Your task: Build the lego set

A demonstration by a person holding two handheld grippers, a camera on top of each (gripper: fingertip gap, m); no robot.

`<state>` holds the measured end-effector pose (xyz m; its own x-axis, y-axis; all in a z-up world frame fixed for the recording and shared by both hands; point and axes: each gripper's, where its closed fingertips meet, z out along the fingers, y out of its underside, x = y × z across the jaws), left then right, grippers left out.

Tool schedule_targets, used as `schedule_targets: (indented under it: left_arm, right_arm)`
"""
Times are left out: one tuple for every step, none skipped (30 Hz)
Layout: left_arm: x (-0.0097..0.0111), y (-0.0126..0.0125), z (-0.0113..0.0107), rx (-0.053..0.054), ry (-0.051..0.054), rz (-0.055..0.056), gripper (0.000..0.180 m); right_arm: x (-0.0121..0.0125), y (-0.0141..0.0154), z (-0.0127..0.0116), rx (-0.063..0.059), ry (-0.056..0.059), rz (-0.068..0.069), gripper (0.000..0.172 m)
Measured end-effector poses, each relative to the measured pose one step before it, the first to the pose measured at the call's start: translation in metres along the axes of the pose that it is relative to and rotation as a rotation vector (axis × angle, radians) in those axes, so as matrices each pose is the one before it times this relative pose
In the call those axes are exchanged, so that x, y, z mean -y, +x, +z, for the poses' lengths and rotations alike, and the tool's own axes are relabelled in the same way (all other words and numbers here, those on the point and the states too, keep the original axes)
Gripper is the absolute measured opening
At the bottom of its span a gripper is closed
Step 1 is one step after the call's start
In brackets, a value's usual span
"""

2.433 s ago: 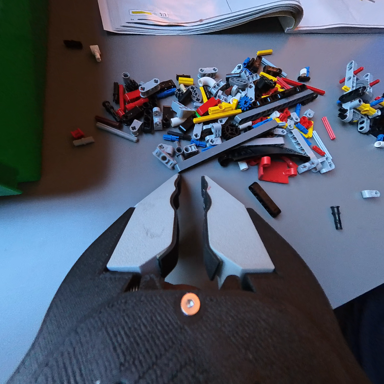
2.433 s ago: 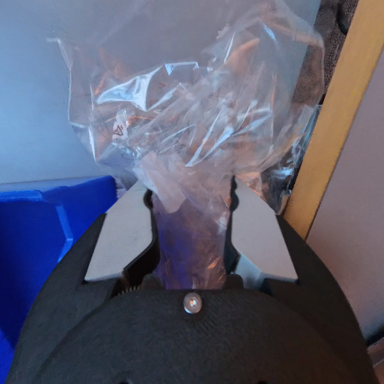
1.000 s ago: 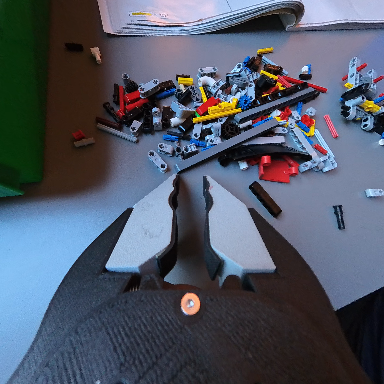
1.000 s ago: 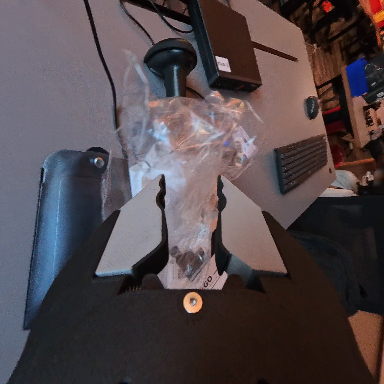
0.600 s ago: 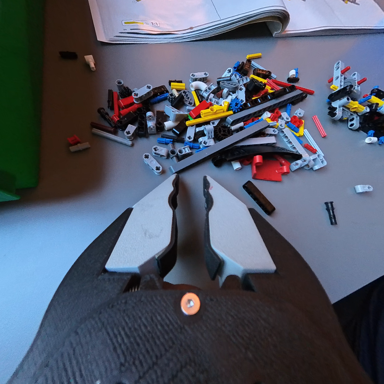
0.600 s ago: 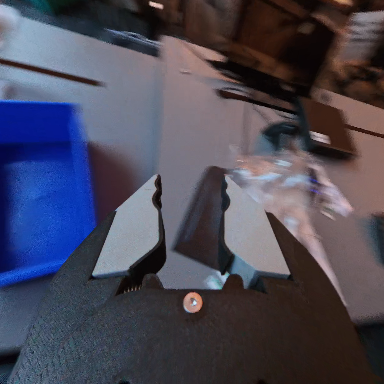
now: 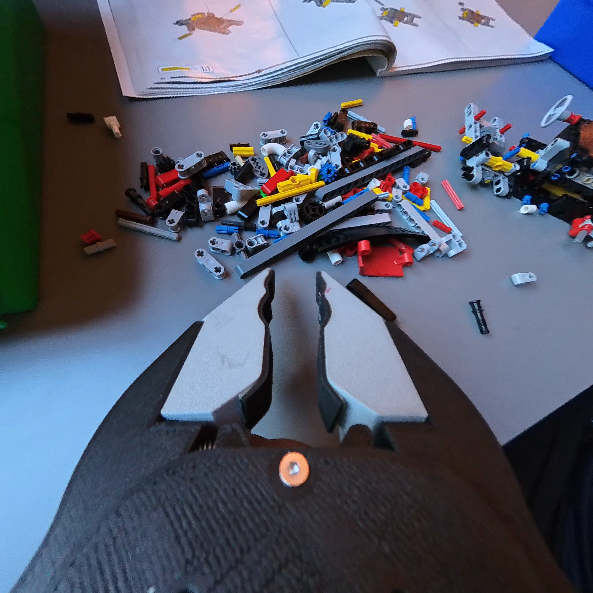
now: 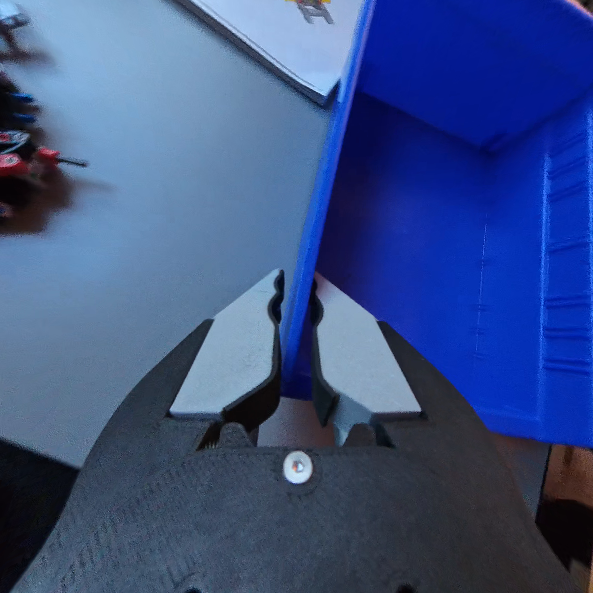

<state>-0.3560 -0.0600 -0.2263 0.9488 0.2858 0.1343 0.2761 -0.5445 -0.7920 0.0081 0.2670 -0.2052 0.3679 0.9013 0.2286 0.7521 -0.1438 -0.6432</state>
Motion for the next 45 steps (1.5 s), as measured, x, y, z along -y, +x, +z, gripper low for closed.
schedule_targets:
  left_arm:
    - [0.00050,0.00093,-0.00088,-0.0045,0.0066,-0.0002,0.023]
    - [0.00083,0.00046,-0.00107,-0.0026,0.0083,-0.0021,0.023]
    - [0.00082,0.00042,-0.00115,-0.0034,0.0094,-0.0039,0.023]
    - [0.00088,0.00062,-0.00107,-0.0064,0.0088,-0.0042,0.023]
    - [0.00059,0.00065,-0.00072,-0.0075,0.0065,-0.0043,0.023]
    - [0.00047,0.00046,-0.00036,-0.0066,0.0035,-0.0038,0.023]
    - [-0.00001,0.00031,-0.00009,-0.0061,0.0001,-0.0032,0.023]
    - [0.00005,0.00019,-0.00010,-0.0028,0.0004,-0.0020,0.023]
    - [0.00021,0.00027,-0.00016,-0.0024,0.0020,0.0001,0.023]
    - [0.00042,0.00030,-0.00030,-0.0012,0.0033,0.0016,0.023]
    - [0.00037,0.00013,-0.00032,0.0000,0.0030,0.0015,0.023]
    - [0.00000,-0.00004,-0.00006,0.0002,0.0004,-0.0003,0.023]
    - [-0.00038,0.00005,0.00033,-0.0008,-0.0028,-0.0011,0.023]
    - [-0.00044,-0.00010,0.00040,-0.0007,-0.0044,-0.0011,0.023]
    - [-0.00053,-0.00025,0.00045,0.0006,-0.0044,-0.0018,0.023]
    - [-0.00050,-0.00035,0.00046,0.0013,-0.0043,-0.0019,0.023]
    - [-0.00058,-0.00026,0.00043,0.0017,-0.0044,-0.0012,0.023]
    - [-0.00054,-0.00043,0.00044,0.0022,-0.0044,-0.0010,0.023]
    - [-0.00042,-0.00051,0.00035,0.0036,-0.0035,-0.0013,0.023]
    - [-0.00040,-0.00060,0.00031,0.0040,-0.0030,-0.0012,0.023]
    - [-0.00040,-0.00040,0.00031,0.0027,-0.0030,-0.0016,0.023]
    - [-0.00032,-0.00052,0.00034,0.0020,-0.0032,-0.0024,0.023]
    - [-0.00044,-0.00040,0.00032,0.0010,-0.0031,-0.0027,0.023]
    - [-0.00042,-0.00013,0.00044,-0.0007,-0.0037,-0.0025,0.023]
    - [-0.00026,-0.00015,0.00016,-0.0001,-0.0022,-0.0014,0.024]
    - [0.00002,-0.00005,0.00007,0.0011,0.0000,0.0003,0.024]
    - [-0.00002,-0.00004,0.00000,0.0012,0.0003,0.0008,0.024]
    - [0.00002,-0.00030,0.00001,0.0021,0.0002,0.0001,0.024]
    - [0.00001,-0.00041,0.00000,0.0029,-0.0001,-0.0012,0.024]
    - [-0.00020,-0.00037,0.00014,0.0010,-0.0016,-0.0022,0.024]
    - [-0.00030,-0.00028,0.00024,-0.0004,-0.0026,-0.0031,0.024]
    - [-0.00028,-0.00029,0.00024,-0.0003,-0.0025,-0.0031,0.024]
    - [-0.00006,-0.00024,0.00006,0.0004,-0.0006,-0.0016,0.024]
    - [0.00022,0.00005,-0.00013,0.0007,0.0013,0.0007,0.024]
    - [0.00013,0.00001,-0.00013,0.0009,0.0018,0.0015,0.024]
    - [0.00024,-0.00012,-0.00013,0.0013,0.0012,0.0005,0.024]
    - [-0.00002,-0.00016,-0.00006,0.0016,0.0005,0.0001,0.024]
    - [0.00007,-0.00016,-0.00006,0.0018,0.0002,0.0003,0.024]
    - [0.00000,-0.00008,0.00000,0.0008,0.0002,0.0009,0.024]
    - [0.00006,0.00006,-0.00007,0.0004,0.0003,0.0011,0.024]
    - [0.00024,0.00005,-0.00012,0.0010,0.0017,0.0013,0.024]
    - [0.00033,0.00015,-0.00034,0.0003,0.0031,0.0017,0.024]
    - [0.00040,0.00010,-0.00031,-0.0003,0.0031,0.0008,0.024]
    - [0.00030,-0.00005,-0.00032,-0.0001,0.0029,-0.0007,0.024]
    - [0.00040,-0.00009,-0.00042,0.0001,0.0031,-0.0020,0.024]
  right_arm:
    - [-0.00076,0.00571,0.00228,-0.0331,-0.0040,0.0344,0.005]
    - [-0.00067,0.00650,0.00103,-0.0260,0.0038,0.0233,0.004]
    - [-0.00046,0.00541,0.00133,-0.0104,0.0116,0.0324,0.004]
    - [-0.00091,0.00539,0.00093,-0.0030,0.0098,0.0497,0.004]
    - [-0.00125,0.00537,0.00040,-0.0016,0.0028,0.0409,0.004]
    - [-0.00091,0.00415,0.00017,0.0036,-0.0004,0.0275,0.003]
    - [-0.00052,0.00382,0.00046,0.0000,-0.0027,0.0241,0.003]
    - [0.00027,0.00412,0.00100,-0.0091,-0.0008,0.0149,0.003]
    - [0.00126,0.00400,0.00182,-0.0139,0.0028,0.0099,0.003]
    - [0.00247,0.00398,0.00323,-0.0144,0.0056,0.0062,0.003]
    - [0.00403,0.00328,0.00477,-0.0074,0.0077,-0.0066,0.003]
    - [0.00598,0.00233,0.00662,0.0046,0.0098,-0.0252,0.003]
    - [0.00638,0.00385,0.00791,-0.0031,0.0005,-0.0444,0.005]
    - [0.00620,0.00529,0.00885,-0.0097,-0.0127,-0.0464,0.006]
    - [0.00571,0.00449,0.00974,0.0087,-0.0215,-0.0194,0.008]
    - [0.00694,0.00429,0.00940,0.0214,-0.0100,-0.0004,0.008]
    - [0.00663,0.00688,0.00851,0.0062,-0.0020,0.0044,0.005]
    - [0.00545,0.00676,0.00755,0.0031,0.0021,0.0029,0.004]
    - [0.00513,0.00402,0.00595,0.0154,0.0103,0.0249,0.003]
    - [0.00421,0.00363,0.00396,0.0117,0.0124,0.0582,0.003]
    - [0.00432,0.00256,0.00184,0.0060,0.0200,0.0625,0.004]
    - [0.00376,0.00128,0.00020,-0.0036,0.0231,0.0463,0.012]
    - [0.00323,0.00049,-0.00221,-0.0171,0.0282,0.0179,0.024]
    - [0.00469,-0.00052,-0.00552,-0.0304,0.0462,-0.0068,0.029]
    - [0.00661,-0.00186,-0.00861,-0.0376,0.0623,-0.0193,0.028]
    - [0.00740,-0.00383,-0.01020,-0.0321,0.0633,-0.0262,0.033]
    - [0.00555,-0.00545,-0.01009,-0.0187,0.0451,-0.0298,0.042]
    - [0.00375,-0.00632,-0.00925,-0.0082,0.0263,-0.0183,0.048]
    - [0.00166,-0.00917,-0.00925,0.0149,0.0090,-0.0087,0.047]
    - [0.00297,-0.00835,-0.00960,0.0144,0.0163,-0.0095,0.044]
    - [0.00634,0.00124,-0.01011,-0.0394,0.0434,-0.0180,0.040]
    - [0.00819,0.00760,-0.01017,-0.0635,0.0547,-0.0232,0.032]
    - [0.00656,0.00597,-0.00838,-0.0329,0.0405,-0.0100,0.031]
    - [0.00284,-0.00109,-0.00686,0.0250,0.0050,0.0136,0.034]
    - [0.00109,-0.01032,-0.00704,0.0806,-0.0121,0.0303,0.038]
    - [0.00104,-0.02064,-0.00810,0.1297,-0.0083,0.0376,0.038]
    - [0.00020,-0.02852,-0.00720,0.1524,-0.0011,0.0440,0.044]
    - [-0.00269,-0.03328,-0.00337,0.1528,-0.0021,0.0414,0.049]
    - [-0.00861,-0.03514,0.00249,0.1459,-0.0248,0.0281,0.050]
    - [-0.01503,-0.03048,0.00857,0.1144,-0.0539,0.0111,0.055]
    - [-0.01629,-0.02028,0.01253,0.0566,-0.0585,-0.0049,0.055]
    - [-0.01426,-0.01268,0.01325,0.0129,-0.0502,-0.0215,0.052]
    - [-0.01136,-0.00901,0.01155,-0.0068,-0.0466,-0.0307,0.052]
    - [-0.00643,-0.00745,0.00855,-0.0146,-0.0295,-0.0257,0.048]
    - [-0.00233,-0.00836,0.00540,-0.0012,-0.0105,-0.0204,0.047]
